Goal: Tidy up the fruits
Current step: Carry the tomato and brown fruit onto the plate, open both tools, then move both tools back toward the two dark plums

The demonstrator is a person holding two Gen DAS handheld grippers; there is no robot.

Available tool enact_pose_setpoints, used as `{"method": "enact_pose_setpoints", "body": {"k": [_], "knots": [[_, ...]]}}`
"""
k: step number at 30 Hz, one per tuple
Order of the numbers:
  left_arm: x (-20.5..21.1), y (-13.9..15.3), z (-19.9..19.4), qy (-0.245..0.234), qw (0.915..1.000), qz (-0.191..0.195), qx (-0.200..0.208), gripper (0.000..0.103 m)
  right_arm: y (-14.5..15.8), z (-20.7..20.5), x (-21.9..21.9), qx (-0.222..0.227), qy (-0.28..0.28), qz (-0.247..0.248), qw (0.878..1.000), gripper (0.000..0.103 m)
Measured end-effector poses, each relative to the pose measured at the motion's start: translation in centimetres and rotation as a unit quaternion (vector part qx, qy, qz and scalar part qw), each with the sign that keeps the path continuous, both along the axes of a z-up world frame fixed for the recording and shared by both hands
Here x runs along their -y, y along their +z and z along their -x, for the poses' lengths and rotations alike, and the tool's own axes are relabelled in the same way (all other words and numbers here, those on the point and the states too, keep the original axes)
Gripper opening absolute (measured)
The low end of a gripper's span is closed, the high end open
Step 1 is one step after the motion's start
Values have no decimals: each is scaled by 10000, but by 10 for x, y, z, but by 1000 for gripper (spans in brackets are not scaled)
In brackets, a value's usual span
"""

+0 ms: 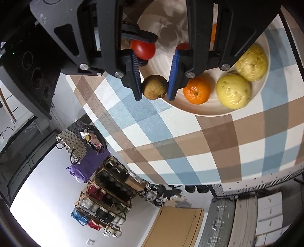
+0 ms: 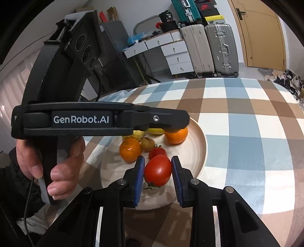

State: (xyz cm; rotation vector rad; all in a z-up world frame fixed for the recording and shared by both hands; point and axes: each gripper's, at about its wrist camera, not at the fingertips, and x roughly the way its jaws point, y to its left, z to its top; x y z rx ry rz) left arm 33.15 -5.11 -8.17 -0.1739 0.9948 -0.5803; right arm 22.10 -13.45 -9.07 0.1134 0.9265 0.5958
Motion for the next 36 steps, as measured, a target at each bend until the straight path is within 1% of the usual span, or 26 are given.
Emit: {"method": "enact_pose_setpoints", "body": {"k": [5, 6, 12, 19, 20, 21, 22, 23, 24, 25, 26, 27, 28, 29, 30, 31, 32, 33, 34, 35, 36], "knots": [[6, -11, -7, -84, 9999, -79, -102, 24, -11, -8, 5, -90, -85, -85, 9999, 29], [7, -15, -10, -109, 9997, -72, -190, 24, -13, -9, 5, -107, -92, -111, 9998, 29], [9, -26, -16, -73, 9993, -94, -351, 24, -20, -13, 4, -118, -164, -46, 9998, 29], [9, -20, -18, 22, 9994, -112, -318, 25, -16, -12, 4, 34, -212, 57, 9998, 31], [8, -17, -16, 52, 9995, -126, -284, 25, -15, -10, 4, 65, -231, 80, 9997, 35], [7, -14, -14, 66, 9996, -120, -256, 27, -12, -8, 6, 86, -257, 73, 9996, 41], [7, -9, -10, 89, 9996, -135, -219, 28, -9, -5, 9, 106, -277, 9, 9996, 44], [6, -6, -7, 97, 9997, -154, -177, 34, -6, -2, 11, 135, -303, -59, 9994, 52], [6, 0, -2, 96, 9997, -188, -85, 39, -2, 3, 15, 196, -361, -101, 9991, 54], [5, 7, 5, 128, 9997, -208, 34, 39, 2, 8, 17, 244, -391, -119, 9989, 55], [3, 15, 12, 159, 9996, -184, 149, 41, 6, 13, 20, 282, -402, -128, 9987, 58], [1, 20, 17, 171, 9995, -155, 209, 47, 11, 21, 23, 334, -439, -124, 9984, 64], [-2, 28, 24, 225, 9993, -131, 286, 51, 16, 27, 26, 379, -490, -133, 9980, 67], [-5, 35, 33, 312, 9986, -145, 392, 58, 20, 33, 29, 420, -533, -160, 9976, 71], [-6, 41, 41, 377, 9979, -161, 511, 64, 24, 38, 31, 454, -551, -197, 9973, 72], [-9, 48, 50, 424, 9970, -190, 620, 65, 28, 43, 33, 486, -564, -224, 9970, 74], [-10, 54, 58, 470, 9961, -234, 716, 66, 33, 50, 35, 531, -593, -234, 9966, 78], [-12, 62, 72, 560, 9939, -318, 899, 70, 39, 60, 38, 608, -653, -235, 9957, 86], [-14, 68, 80, 620, 9923, -364, 1006, 74, 42, 64, 39, 646, -692, -231, 9952, 89], [-17, 76, 95, 786, 9882, -472, 1227, 84, 46, 71, 41, 705, -752, -227, 9944, 91], [-20, 83, 107, 945, 9841, -525, 1408, 87, 52, 80, 42, 770, -784, -235, 9937, 92]]}}
